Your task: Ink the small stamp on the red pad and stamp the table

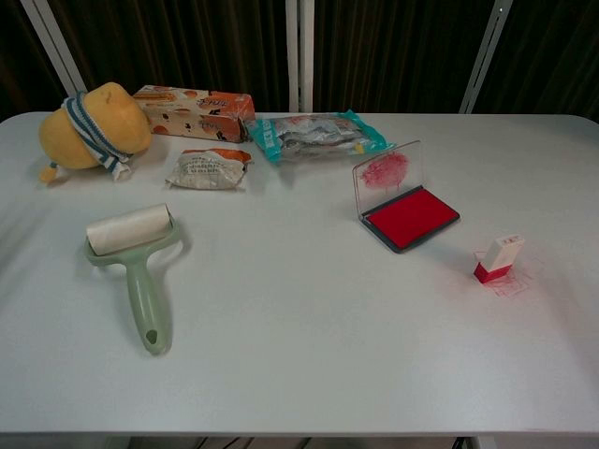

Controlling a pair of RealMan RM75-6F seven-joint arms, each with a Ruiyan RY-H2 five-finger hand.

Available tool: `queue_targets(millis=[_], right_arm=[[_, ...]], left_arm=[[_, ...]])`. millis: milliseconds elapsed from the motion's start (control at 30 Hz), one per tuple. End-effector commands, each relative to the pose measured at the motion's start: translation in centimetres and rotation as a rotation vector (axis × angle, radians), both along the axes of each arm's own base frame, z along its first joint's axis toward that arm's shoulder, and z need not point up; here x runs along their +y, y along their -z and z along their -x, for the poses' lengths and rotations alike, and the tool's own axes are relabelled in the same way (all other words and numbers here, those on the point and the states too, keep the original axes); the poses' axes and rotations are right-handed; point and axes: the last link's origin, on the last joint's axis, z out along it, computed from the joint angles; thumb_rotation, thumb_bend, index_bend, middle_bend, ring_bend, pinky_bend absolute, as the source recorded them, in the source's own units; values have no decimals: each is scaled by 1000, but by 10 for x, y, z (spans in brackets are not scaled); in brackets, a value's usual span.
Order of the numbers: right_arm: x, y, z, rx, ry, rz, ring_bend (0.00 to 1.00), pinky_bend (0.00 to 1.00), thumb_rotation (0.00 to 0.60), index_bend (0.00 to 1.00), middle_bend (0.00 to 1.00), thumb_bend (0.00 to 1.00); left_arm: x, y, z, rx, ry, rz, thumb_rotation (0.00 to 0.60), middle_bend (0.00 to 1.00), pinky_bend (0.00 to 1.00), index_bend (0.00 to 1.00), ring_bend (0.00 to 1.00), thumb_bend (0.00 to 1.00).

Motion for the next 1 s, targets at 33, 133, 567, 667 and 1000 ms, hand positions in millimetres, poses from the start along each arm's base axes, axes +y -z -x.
queue_targets(millis=[33, 133, 567, 667, 1000], right_arm=[[0, 1, 0, -1, 1, -4, 0, 0, 600, 0, 0, 179], [0, 2, -1, -5, 0, -11, 0, 0, 600, 0, 0, 179], [-12, 14, -35, 73, -80, -91, 628, 798, 600, 0, 17, 184], [-19, 24, -46, 128, -110, -134, 752, 901, 600, 0, 48, 183], [-47, 92, -69, 157, -194, -275, 767, 910, 600, 125, 156, 186]], left_arm=[[-1, 0, -2, -3, 11, 1, 284, 118, 238, 60, 106, 260], [-3, -1, -4, -4, 16, 6, 286, 119, 238, 61, 106, 260], [-1, 2, -5, -18, 24, 19, 289, 118, 238, 61, 106, 260], [-2, 4, -4, -17, 25, 33, 286, 118, 238, 60, 106, 260], [-7, 5, 3, -1, -35, 96, 295, 117, 239, 60, 106, 260]])
